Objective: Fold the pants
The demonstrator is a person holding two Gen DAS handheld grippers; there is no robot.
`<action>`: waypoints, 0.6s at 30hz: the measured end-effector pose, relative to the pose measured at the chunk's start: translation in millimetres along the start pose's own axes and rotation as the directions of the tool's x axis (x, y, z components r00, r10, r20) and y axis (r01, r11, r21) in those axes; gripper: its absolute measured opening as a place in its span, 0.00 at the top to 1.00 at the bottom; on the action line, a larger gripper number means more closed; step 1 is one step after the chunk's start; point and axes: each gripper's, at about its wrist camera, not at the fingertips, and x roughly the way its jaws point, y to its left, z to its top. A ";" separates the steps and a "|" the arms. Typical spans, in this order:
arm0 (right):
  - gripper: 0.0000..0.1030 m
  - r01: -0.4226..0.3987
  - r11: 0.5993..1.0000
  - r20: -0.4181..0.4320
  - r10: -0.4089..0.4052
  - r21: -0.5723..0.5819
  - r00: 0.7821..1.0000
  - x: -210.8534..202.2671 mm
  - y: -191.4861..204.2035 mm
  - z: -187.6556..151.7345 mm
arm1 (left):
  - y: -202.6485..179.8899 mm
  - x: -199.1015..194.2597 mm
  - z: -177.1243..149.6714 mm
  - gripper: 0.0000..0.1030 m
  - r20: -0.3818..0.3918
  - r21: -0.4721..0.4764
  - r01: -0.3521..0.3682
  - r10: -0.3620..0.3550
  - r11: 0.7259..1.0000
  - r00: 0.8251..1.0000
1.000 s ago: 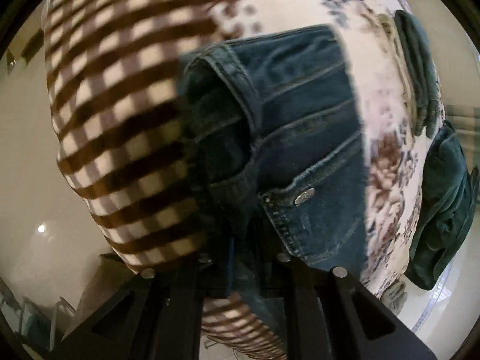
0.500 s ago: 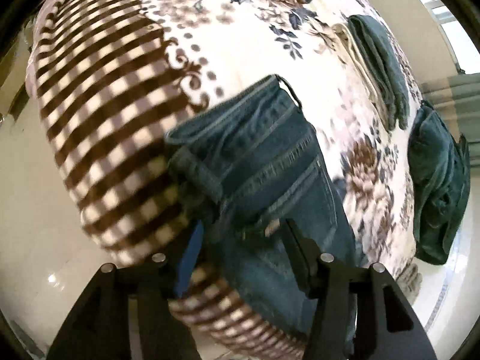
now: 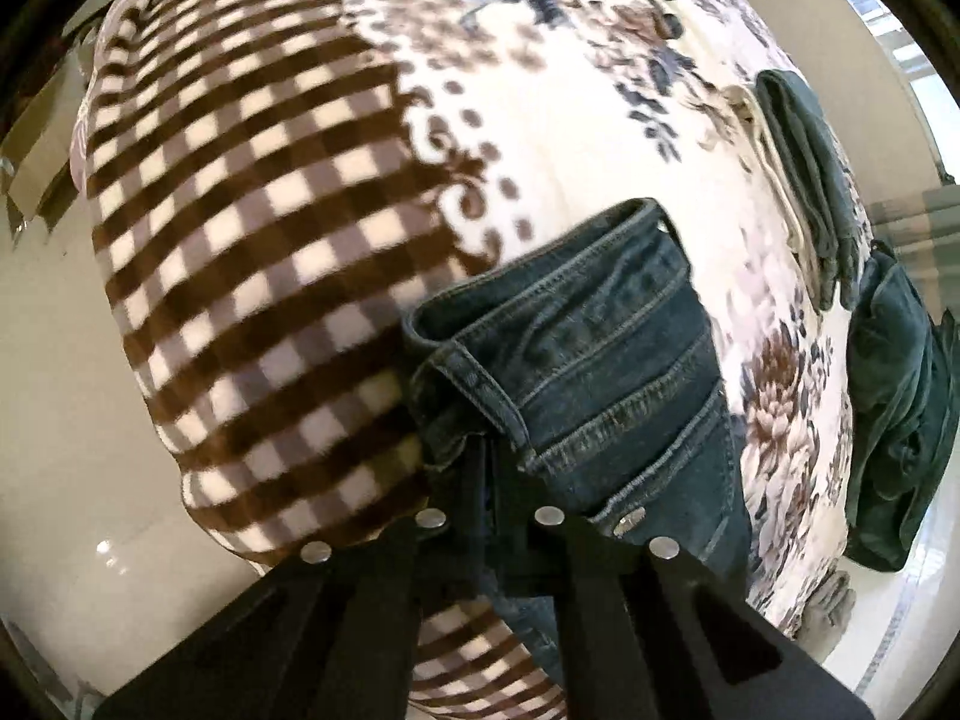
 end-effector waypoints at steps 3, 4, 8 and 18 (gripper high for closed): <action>0.90 0.038 0.996 -0.064 -0.043 -0.084 0.997 7.3 3.2 9.8 | -5.3 4.1 2.1 0.99 -0.039 0.041 -0.016 0.018 0.999 0.999; 0.87 0.039 0.994 -0.076 -0.047 -0.099 0.996 7.1 3.5 12.7 | -11.8 0.5 -0.1 0.99 -0.036 0.079 -0.040 0.043 0.996 0.998; 0.40 0.029 0.984 -0.035 -0.036 -0.178 0.999 -26.6 -1.2 30.9 | -50.1 -23.4 -20.5 0.86 0.021 0.239 -0.116 0.114 0.964 0.993; 0.38 0.036 0.996 0.254 -0.056 0.081 0.965 -144.1 -133.8 164.5 | -178.7 -13.2 -138.0 0.29 0.042 0.526 -0.092 0.083 0.845 0.996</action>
